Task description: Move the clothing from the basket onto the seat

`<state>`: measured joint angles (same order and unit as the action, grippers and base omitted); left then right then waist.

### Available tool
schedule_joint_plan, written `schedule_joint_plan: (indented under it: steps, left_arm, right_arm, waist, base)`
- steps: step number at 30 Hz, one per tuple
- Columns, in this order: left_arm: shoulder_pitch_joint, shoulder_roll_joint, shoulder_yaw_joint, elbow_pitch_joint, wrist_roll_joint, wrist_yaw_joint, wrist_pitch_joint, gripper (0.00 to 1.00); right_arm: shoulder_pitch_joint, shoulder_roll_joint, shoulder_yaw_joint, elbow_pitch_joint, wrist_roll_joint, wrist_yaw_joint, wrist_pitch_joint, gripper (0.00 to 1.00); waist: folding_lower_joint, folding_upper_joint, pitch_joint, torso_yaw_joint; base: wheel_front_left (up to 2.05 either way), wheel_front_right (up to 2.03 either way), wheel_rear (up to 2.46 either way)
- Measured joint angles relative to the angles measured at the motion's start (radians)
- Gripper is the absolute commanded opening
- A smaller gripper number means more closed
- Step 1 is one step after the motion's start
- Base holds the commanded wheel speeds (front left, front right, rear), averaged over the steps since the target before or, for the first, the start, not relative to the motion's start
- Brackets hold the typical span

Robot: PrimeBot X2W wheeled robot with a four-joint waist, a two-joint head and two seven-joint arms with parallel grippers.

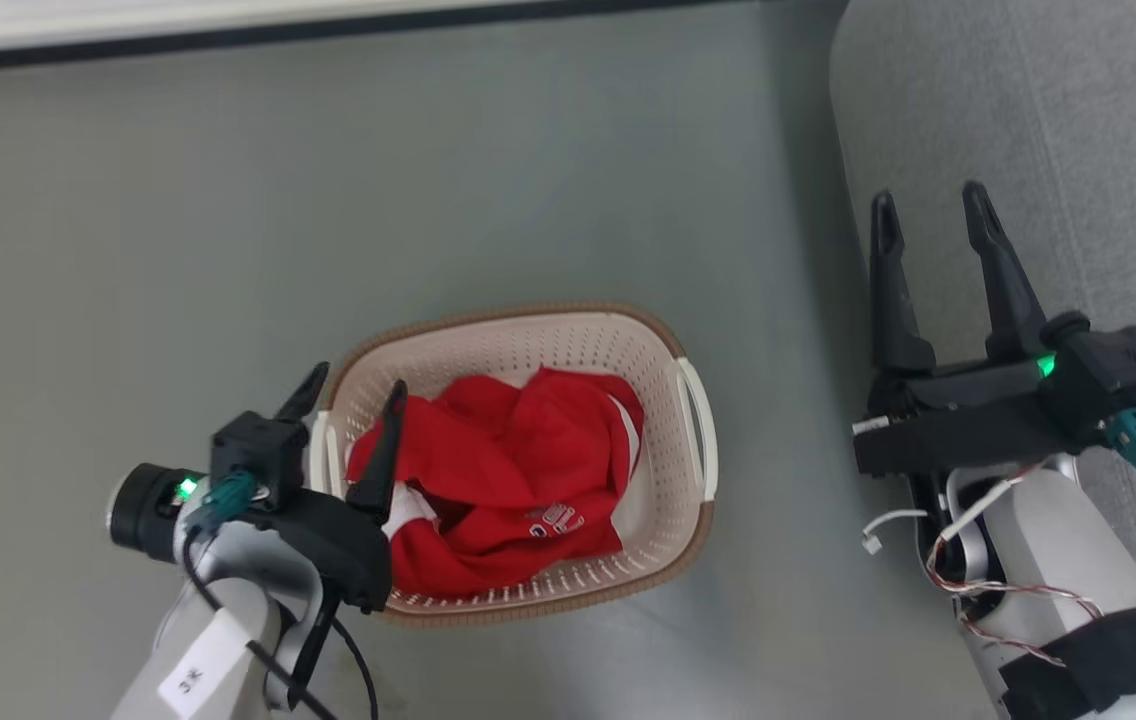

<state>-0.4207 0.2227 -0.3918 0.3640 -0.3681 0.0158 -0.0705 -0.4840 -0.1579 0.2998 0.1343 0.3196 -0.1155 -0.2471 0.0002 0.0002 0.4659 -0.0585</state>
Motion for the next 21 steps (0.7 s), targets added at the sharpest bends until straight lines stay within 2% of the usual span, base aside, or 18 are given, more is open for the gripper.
schedule_joint_plan:
  steps: [9,21]
  left_arm:
    - [-0.057,-0.015,-0.093,0.112,0.061,-0.052,0.035,1.00]
    - [-0.124,-0.042,-0.190,0.263,0.133,-0.081,0.088,1.00]
  right_arm:
    - [-0.039,0.021,0.012,0.010,-0.008,0.000,0.000,1.00]
    - [-0.062,0.045,0.023,0.027,-0.012,0.000,-0.001,1.00]
  waist:
    - [-0.0001,0.0000,0.085,-0.031]
    - [-0.0002,0.0000,0.153,-0.074]
  base:
    - [0.00,0.00,0.00]
    - [0.00,0.00,0.00]
